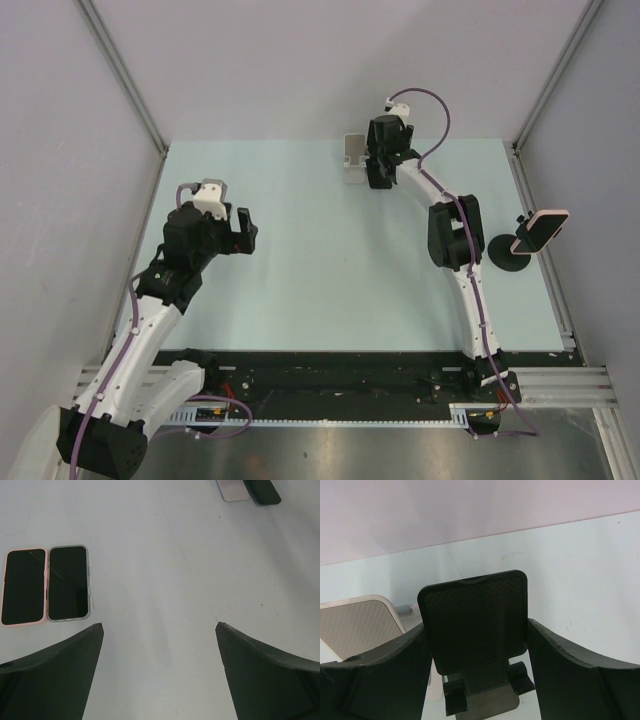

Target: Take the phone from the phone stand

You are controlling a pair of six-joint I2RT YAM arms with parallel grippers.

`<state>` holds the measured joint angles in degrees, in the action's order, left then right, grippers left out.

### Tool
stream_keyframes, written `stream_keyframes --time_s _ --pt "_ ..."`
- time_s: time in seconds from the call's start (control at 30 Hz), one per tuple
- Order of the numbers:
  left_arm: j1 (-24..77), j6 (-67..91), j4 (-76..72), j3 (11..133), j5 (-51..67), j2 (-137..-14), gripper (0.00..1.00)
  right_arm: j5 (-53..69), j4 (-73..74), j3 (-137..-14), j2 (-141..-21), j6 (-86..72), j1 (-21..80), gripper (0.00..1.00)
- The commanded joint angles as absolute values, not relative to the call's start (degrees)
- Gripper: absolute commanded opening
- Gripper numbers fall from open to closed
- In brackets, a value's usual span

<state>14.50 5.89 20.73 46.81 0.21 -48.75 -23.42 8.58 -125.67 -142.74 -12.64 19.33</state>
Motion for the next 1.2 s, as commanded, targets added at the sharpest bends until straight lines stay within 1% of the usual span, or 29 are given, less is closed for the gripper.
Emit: stream_keyframes --time_s 0.0,0.2,0.23,0.47,0.5,0.63,0.87,1.0,1.17 --pt "14.9 4.0 19.1 46.7 0.2 -48.8 1.0 -27.4 5.2 -128.1 -143.3 -15.6 19.7 0.0" --pt "14.9 4.0 19.2 46.6 -1.4 -48.8 1.0 -30.7 0.6 -128.1 -143.8 -13.9 21.0 0.0" --pt "14.9 4.0 19.1 46.6 -1.3 -48.8 1.0 -30.8 0.6 -128.1 -144.1 -13.9 20.9 0.01" --pt "14.9 3.9 19.1 46.6 -1.1 -49.0 1.0 -31.2 0.6 -126.8 -144.3 -13.6 21.4 0.16" --pt "14.8 3.9 19.2 46.6 -1.1 -49.0 1.0 -31.3 -1.2 -126.4 -144.2 -13.4 21.4 0.2" --pt "14.9 4.0 19.1 46.5 -1.1 -48.9 1.0 -31.7 -3.8 -123.3 -143.2 -12.6 21.6 0.27" --pt "14.9 3.9 19.2 46.4 -1.2 -48.8 1.0 -35.0 -8.7 -120.1 -141.1 -10.0 22.3 0.27" --pt "14.9 3.9 19.2 46.4 -1.4 -48.6 1.0 -38.8 -11.2 -118.7 -140.7 -7.5 22.9 0.24" --pt "14.9 3.9 19.2 46.4 -1.4 -48.7 1.0 -40.0 -13.1 -117.7 -140.4 -6.6 23.3 0.24"
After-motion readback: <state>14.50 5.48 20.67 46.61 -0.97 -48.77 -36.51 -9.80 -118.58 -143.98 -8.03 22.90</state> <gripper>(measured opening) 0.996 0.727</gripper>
